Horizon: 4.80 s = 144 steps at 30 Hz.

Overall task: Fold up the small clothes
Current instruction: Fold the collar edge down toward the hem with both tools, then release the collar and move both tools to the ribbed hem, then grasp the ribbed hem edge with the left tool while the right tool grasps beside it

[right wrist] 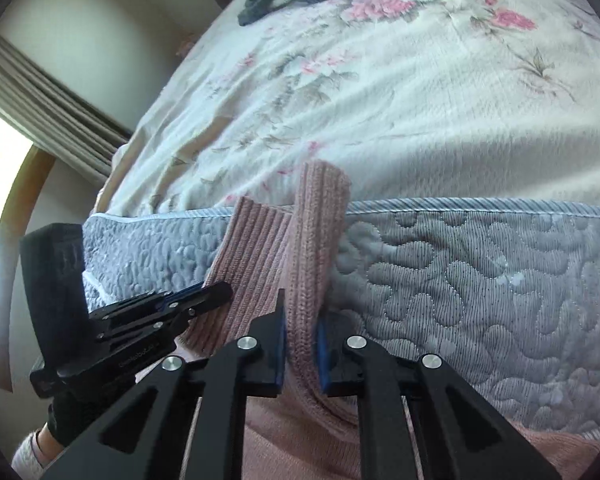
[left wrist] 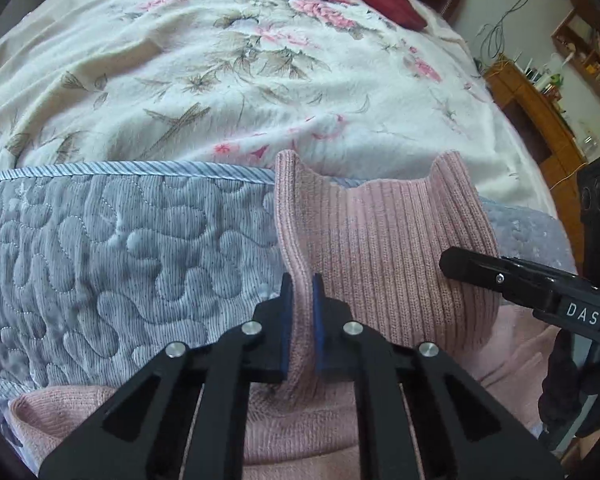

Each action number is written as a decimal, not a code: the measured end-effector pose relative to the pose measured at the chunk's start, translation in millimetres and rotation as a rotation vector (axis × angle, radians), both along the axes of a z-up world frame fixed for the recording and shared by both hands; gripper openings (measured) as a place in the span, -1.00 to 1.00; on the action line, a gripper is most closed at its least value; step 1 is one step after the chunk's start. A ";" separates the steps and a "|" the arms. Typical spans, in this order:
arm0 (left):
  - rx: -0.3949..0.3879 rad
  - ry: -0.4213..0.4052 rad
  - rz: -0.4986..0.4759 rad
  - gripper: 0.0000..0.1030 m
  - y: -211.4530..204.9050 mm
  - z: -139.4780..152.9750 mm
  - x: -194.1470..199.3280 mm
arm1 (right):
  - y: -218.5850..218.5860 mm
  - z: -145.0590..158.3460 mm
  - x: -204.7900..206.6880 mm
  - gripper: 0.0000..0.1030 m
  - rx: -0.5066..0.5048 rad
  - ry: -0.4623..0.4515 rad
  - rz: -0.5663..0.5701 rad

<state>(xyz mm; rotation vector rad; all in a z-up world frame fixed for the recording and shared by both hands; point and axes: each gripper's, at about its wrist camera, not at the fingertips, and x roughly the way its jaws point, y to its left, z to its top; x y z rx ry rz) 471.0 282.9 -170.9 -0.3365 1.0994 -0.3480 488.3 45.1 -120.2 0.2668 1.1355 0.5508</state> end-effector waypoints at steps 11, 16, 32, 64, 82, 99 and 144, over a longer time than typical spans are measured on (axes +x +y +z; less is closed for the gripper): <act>-0.109 -0.177 -0.098 -0.86 28.5 48.6 -104.1 | -4.6 45.5 -96.8 -0.77 -0.021 -0.174 0.178; -0.101 -0.162 -0.153 -0.82 29.6 36.8 -147.6 | -7.8 31.8 -147.4 -0.66 -0.104 -0.181 0.238; -0.321 0.053 -0.033 -0.32 52.4 -3.7 -173.3 | -53.8 7.0 -159.5 -0.11 0.067 0.078 0.066; -0.246 0.139 0.018 -0.84 32.9 -24.2 -176.5 | -39.9 -40.6 -166.9 -0.77 0.074 0.229 0.005; -0.107 0.111 0.016 -0.33 31.0 2.2 -211.8 | -71.1 -2.7 -221.6 -0.54 0.087 0.088 -0.059; 0.143 0.101 0.160 0.17 104.1 47.2 -536.0 | -164.9 45.6 -555.9 0.04 -0.094 0.052 -0.204; -0.258 0.087 0.275 -0.80 133.1 71.7 -490.6 | -193.0 60.5 -480.9 -0.80 0.370 0.155 -0.194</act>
